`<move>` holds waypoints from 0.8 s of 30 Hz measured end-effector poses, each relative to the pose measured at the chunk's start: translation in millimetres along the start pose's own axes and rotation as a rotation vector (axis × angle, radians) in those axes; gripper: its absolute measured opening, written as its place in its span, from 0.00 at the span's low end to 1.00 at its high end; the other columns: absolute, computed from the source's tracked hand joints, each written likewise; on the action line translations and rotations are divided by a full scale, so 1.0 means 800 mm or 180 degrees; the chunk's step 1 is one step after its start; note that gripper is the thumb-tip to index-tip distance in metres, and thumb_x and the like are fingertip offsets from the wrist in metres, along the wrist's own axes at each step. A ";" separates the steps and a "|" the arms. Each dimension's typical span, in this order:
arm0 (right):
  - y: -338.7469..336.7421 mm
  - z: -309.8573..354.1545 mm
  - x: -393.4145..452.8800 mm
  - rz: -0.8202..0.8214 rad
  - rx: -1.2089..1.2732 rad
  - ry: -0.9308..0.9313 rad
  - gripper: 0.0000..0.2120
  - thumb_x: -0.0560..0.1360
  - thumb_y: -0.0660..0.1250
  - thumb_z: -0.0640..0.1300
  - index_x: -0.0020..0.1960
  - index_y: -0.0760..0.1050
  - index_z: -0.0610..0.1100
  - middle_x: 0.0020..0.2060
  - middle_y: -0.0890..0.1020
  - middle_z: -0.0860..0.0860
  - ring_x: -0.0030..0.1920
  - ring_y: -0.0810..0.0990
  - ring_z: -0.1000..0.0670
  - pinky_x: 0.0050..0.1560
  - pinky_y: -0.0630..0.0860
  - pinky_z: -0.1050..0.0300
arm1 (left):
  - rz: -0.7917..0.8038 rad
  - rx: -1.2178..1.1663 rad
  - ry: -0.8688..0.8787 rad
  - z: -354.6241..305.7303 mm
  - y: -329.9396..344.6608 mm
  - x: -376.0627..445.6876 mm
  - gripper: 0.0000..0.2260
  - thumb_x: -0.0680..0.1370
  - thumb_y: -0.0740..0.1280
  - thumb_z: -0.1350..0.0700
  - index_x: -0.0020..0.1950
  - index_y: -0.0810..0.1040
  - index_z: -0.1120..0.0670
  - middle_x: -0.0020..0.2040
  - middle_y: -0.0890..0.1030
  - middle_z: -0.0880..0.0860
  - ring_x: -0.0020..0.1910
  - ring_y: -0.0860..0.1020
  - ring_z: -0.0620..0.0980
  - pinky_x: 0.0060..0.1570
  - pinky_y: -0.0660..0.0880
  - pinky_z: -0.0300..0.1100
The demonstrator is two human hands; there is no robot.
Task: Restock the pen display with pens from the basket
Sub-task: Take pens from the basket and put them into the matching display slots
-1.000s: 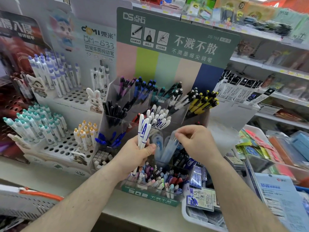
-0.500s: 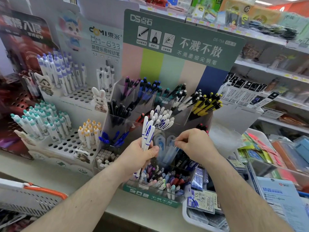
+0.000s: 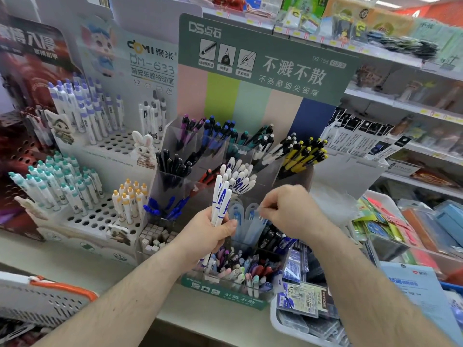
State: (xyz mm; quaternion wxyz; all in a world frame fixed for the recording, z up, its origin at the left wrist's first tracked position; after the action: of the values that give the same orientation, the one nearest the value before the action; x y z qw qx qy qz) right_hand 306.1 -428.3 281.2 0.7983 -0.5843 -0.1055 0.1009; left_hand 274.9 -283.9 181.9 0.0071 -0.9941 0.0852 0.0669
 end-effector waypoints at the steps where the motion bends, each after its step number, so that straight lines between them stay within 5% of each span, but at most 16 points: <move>1: 0.010 -0.001 0.001 0.0077 -0.0022 0.0008 0.07 0.77 0.69 0.43 0.43 0.85 0.46 0.38 0.85 0.54 0.39 0.82 0.55 0.46 0.82 0.55 | 0.0014 0.0002 0.0003 0.000 0.001 0.000 0.07 0.80 0.66 0.59 0.45 0.70 0.57 0.40 0.74 0.60 0.26 0.67 0.44 0.31 0.69 0.39; 11: 0.045 -0.014 0.006 0.0418 -0.0214 0.0222 0.07 0.77 0.69 0.44 0.44 0.85 0.44 0.38 0.85 0.52 0.38 0.81 0.53 0.43 0.80 0.56 | 0.0040 -0.0122 -0.0049 0.005 0.003 0.004 0.07 0.80 0.66 0.58 0.44 0.70 0.56 0.41 0.74 0.58 0.27 0.66 0.46 0.31 0.67 0.40; 14: 0.031 -0.011 0.005 0.0174 -0.0126 0.0278 0.05 0.76 0.71 0.48 0.45 0.84 0.47 0.39 0.84 0.54 0.40 0.81 0.54 0.44 0.81 0.54 | 0.0056 -0.0107 -0.0035 0.002 0.003 0.002 0.07 0.80 0.67 0.58 0.44 0.70 0.56 0.41 0.74 0.58 0.27 0.67 0.46 0.32 0.67 0.41; 18: 0.005 0.010 -0.006 -0.0641 0.1295 0.0420 0.12 0.72 0.73 0.58 0.40 0.83 0.50 0.33 0.82 0.56 0.34 0.78 0.59 0.36 0.76 0.61 | 0.0037 -0.0043 -0.0051 -0.002 0.003 0.001 0.05 0.79 0.67 0.57 0.46 0.73 0.54 0.38 0.76 0.55 0.28 0.68 0.45 0.32 0.68 0.41; 24: 0.036 0.027 -0.009 -0.0544 0.2350 0.0563 0.09 0.71 0.77 0.50 0.37 0.81 0.47 0.31 0.83 0.50 0.30 0.79 0.52 0.34 0.81 0.51 | 0.0264 -0.0148 0.0027 -0.016 0.014 -0.006 0.04 0.80 0.67 0.57 0.54 0.78 0.52 0.33 0.78 0.46 0.28 0.68 0.44 0.28 0.66 0.38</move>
State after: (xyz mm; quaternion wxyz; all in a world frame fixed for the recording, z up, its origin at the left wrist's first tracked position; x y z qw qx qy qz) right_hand 291.7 -402.1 259.3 0.9664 -0.2532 -0.0411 0.0144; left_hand 270.1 -294.5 195.0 -0.0192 -0.9899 0.1248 0.0649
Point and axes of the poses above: each hand's wrist, its own x-axis towards the middle knuckle, its own y-axis out of the palm, z = x × y, the point moved 9 cm from there along x, towards the middle knuckle
